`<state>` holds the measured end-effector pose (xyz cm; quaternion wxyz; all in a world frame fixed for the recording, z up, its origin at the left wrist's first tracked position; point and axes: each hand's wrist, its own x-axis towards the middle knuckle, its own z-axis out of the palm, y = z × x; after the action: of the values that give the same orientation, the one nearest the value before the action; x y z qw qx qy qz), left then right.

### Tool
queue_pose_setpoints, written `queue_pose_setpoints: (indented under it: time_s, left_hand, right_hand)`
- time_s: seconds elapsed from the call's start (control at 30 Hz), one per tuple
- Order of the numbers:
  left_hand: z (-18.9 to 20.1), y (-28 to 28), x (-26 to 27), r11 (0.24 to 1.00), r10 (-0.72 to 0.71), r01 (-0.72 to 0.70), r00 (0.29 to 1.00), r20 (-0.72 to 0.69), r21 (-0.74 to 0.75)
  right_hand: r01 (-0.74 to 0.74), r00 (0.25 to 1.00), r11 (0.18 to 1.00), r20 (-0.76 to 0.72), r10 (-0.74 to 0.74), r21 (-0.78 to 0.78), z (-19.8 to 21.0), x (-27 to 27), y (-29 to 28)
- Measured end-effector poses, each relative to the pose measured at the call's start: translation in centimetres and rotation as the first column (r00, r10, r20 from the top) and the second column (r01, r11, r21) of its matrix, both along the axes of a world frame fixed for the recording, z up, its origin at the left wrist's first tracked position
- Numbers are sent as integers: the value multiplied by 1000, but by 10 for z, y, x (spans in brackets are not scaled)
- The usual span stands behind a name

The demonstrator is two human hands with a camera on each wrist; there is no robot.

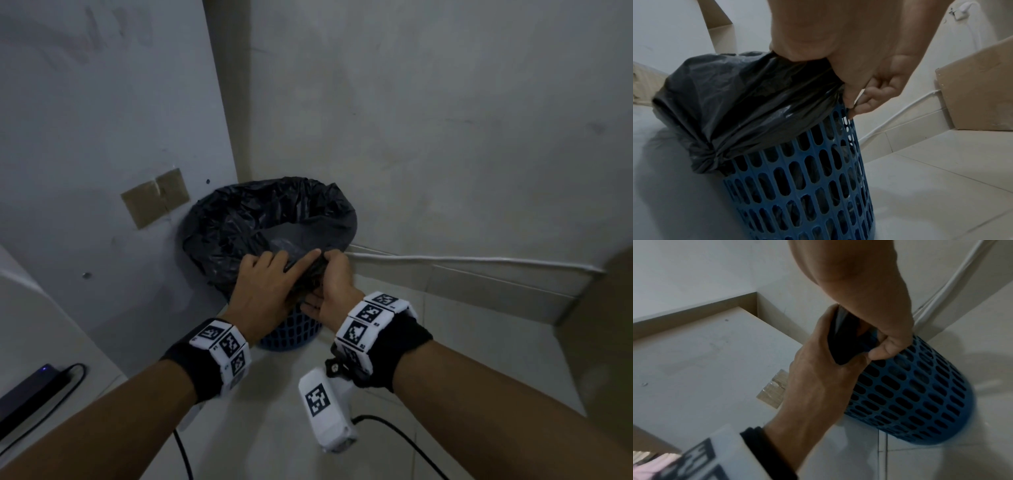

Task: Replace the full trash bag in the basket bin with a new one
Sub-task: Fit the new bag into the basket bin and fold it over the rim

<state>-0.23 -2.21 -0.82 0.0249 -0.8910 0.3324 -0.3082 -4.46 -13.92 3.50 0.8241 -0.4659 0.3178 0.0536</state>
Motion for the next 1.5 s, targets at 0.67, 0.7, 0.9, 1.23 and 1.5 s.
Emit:
queue_pose_setpoints:
  time_s: [0.67,0.7,0.9,1.23,1.5]
  left_hand:
    - [6,55,8,965,-78,38,986,-147,-258]
    - [6,58,9,964,-66,22,986,-155,-266]
    - [3,66,5,941,-103,54,986,-130,-335]
    - [-3,54,2,950,-129,67,974,-185,-305]
    - [-3,55,3,955,-104,51,980,-170,-293]
  right_hand:
    - [109,989,986,112,-95,-123,-13,0,-65]
    - [82,991,990,114,-69,-114,-12,1,-66]
    - [-35,998,984,39,43,-174,-9,3,-58]
    - [-55,996,996,64,59,-64,-6,2,-65]
    - [15,993,1000,115,-13,-20,-11,7,-63]
